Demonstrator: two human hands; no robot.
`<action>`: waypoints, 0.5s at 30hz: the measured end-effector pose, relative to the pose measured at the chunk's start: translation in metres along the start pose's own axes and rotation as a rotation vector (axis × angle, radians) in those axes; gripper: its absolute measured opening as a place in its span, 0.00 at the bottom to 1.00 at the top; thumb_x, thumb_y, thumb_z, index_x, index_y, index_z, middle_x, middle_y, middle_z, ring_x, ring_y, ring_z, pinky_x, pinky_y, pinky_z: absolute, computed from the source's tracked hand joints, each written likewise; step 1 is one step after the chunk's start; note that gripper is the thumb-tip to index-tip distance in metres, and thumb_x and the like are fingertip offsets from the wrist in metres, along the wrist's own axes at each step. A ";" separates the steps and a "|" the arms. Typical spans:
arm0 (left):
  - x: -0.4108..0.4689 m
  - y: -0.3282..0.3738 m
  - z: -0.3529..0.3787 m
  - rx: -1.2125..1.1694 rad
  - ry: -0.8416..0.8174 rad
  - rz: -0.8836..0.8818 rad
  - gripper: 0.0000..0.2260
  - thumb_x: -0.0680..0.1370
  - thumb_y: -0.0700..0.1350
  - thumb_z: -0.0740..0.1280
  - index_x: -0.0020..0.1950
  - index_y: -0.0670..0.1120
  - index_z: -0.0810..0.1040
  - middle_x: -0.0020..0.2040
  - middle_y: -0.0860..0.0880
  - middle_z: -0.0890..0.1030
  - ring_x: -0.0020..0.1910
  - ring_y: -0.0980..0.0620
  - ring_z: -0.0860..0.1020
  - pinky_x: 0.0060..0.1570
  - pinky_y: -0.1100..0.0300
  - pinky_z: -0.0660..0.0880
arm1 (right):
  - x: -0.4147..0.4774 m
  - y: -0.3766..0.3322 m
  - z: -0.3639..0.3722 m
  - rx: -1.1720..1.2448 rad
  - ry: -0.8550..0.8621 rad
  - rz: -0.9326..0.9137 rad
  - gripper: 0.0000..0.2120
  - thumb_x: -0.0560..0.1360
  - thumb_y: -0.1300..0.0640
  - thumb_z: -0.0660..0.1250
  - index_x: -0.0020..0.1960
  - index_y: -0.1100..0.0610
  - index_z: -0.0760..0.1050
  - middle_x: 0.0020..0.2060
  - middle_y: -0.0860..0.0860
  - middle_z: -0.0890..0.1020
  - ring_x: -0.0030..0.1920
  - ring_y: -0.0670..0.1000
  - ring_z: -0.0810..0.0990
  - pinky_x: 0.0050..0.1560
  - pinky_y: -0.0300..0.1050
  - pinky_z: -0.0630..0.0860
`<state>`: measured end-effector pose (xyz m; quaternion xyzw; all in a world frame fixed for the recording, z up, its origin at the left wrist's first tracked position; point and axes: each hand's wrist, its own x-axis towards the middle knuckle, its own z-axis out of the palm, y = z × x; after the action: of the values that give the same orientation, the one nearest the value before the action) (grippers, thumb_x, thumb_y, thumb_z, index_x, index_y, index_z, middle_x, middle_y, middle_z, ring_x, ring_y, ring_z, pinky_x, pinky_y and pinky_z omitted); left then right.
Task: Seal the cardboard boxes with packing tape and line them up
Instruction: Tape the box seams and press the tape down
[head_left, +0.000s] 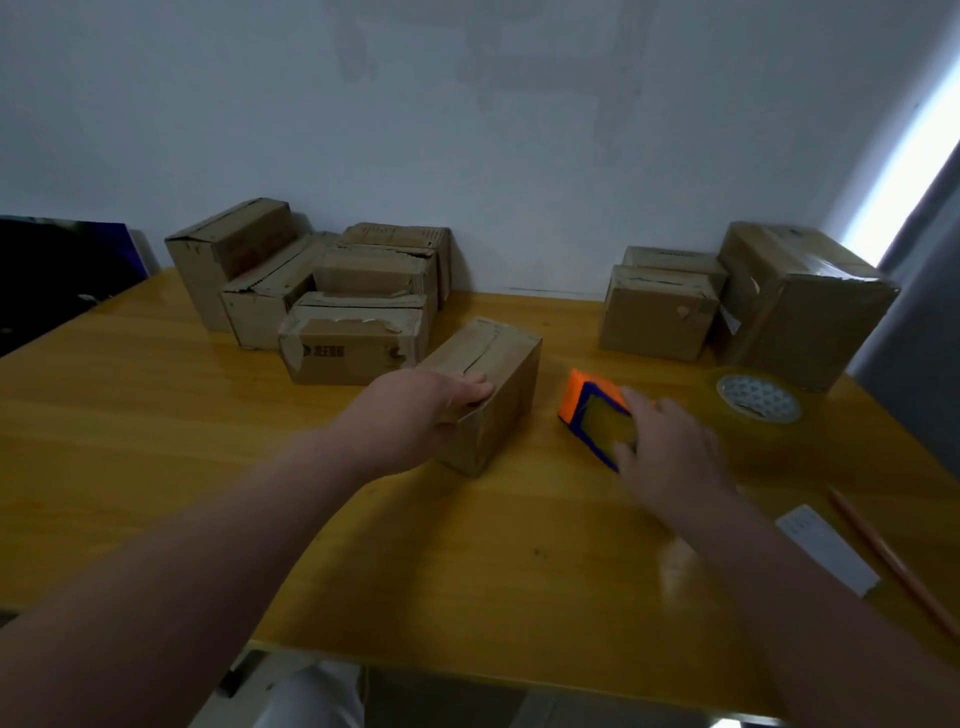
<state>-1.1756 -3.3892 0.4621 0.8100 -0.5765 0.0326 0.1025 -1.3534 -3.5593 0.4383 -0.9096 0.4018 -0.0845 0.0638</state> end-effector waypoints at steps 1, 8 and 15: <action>0.000 -0.001 -0.001 -0.012 0.003 0.008 0.27 0.78 0.40 0.65 0.74 0.58 0.62 0.72 0.58 0.67 0.71 0.54 0.67 0.70 0.53 0.65 | -0.002 0.000 0.006 -0.037 0.012 -0.015 0.31 0.78 0.51 0.65 0.76 0.49 0.55 0.63 0.53 0.72 0.64 0.55 0.71 0.62 0.51 0.71; -0.001 -0.005 -0.005 -0.054 0.016 0.067 0.20 0.80 0.41 0.61 0.71 0.52 0.70 0.69 0.54 0.73 0.68 0.54 0.70 0.69 0.54 0.66 | -0.014 -0.011 0.018 -0.100 0.159 -0.086 0.30 0.76 0.50 0.67 0.75 0.50 0.60 0.61 0.51 0.70 0.61 0.52 0.69 0.60 0.46 0.69; 0.003 -0.002 -0.016 -0.129 -0.032 0.043 0.16 0.80 0.43 0.59 0.68 0.47 0.75 0.65 0.51 0.77 0.59 0.62 0.75 0.55 0.71 0.66 | -0.030 -0.070 0.017 0.288 -0.113 -0.264 0.36 0.79 0.54 0.64 0.78 0.51 0.45 0.77 0.47 0.54 0.76 0.49 0.53 0.73 0.46 0.58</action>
<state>-1.1720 -3.3887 0.4777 0.7896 -0.5961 -0.0153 0.1446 -1.3193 -3.4892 0.4313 -0.9392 0.2584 -0.0975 0.2042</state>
